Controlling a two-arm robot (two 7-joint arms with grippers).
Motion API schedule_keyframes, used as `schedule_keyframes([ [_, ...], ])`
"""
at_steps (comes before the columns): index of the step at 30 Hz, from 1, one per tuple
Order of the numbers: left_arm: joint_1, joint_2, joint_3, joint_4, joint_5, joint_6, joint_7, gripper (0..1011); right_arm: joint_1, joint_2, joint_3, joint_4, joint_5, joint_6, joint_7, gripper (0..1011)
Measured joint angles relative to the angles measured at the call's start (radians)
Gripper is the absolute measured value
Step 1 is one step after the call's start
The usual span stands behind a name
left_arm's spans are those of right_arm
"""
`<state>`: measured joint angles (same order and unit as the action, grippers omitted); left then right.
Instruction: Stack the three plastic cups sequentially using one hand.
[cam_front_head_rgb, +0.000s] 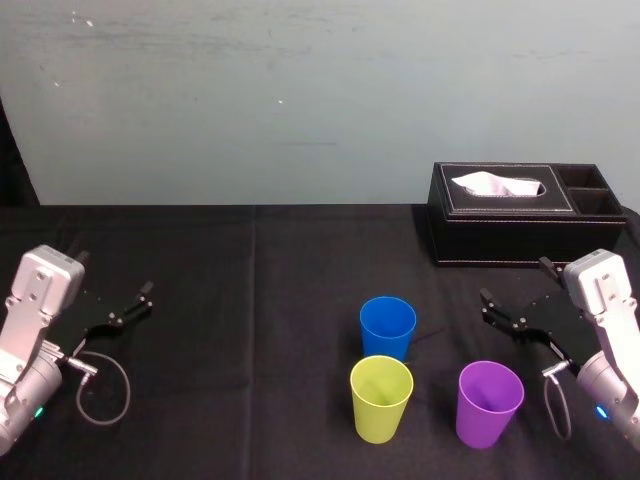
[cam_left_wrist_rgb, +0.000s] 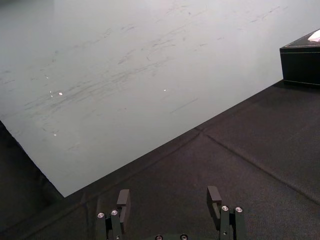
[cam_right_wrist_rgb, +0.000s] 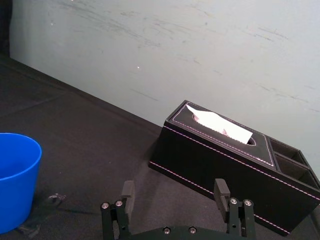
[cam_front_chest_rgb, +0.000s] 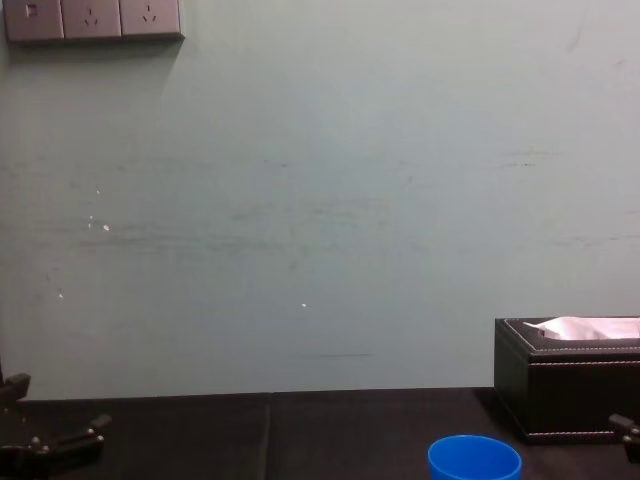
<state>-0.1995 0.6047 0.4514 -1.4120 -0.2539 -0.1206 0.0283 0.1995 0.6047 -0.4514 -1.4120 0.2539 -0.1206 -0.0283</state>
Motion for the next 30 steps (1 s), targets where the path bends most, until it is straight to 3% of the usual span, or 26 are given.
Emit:
schedule_keyframes([
  [10, 0.000, 0.000, 0.000, 0.000, 0.000, 0.000, 0.000, 1000, 0.001, -0.009, 0.009, -0.002, -0.010, -0.002, -0.004, 1004],
  [15, 0.000, 0.000, 0.000, 0.000, 0.000, 0.000, 0.000, 1000, -0.009, -0.014, 0.038, -0.025, -0.004, -0.001, -0.005, 1004],
  [23, 0.000, 0.000, 0.000, 0.000, 0.000, 0.000, 0.000, 1000, -0.074, 0.020, 0.109, -0.117, 0.096, 0.080, 0.058, 1004],
  [30, 0.000, 0.000, 0.000, 0.000, 0.000, 0.000, 0.000, 1000, -0.209, 0.120, 0.213, -0.270, 0.218, 0.185, 0.144, 1004],
])
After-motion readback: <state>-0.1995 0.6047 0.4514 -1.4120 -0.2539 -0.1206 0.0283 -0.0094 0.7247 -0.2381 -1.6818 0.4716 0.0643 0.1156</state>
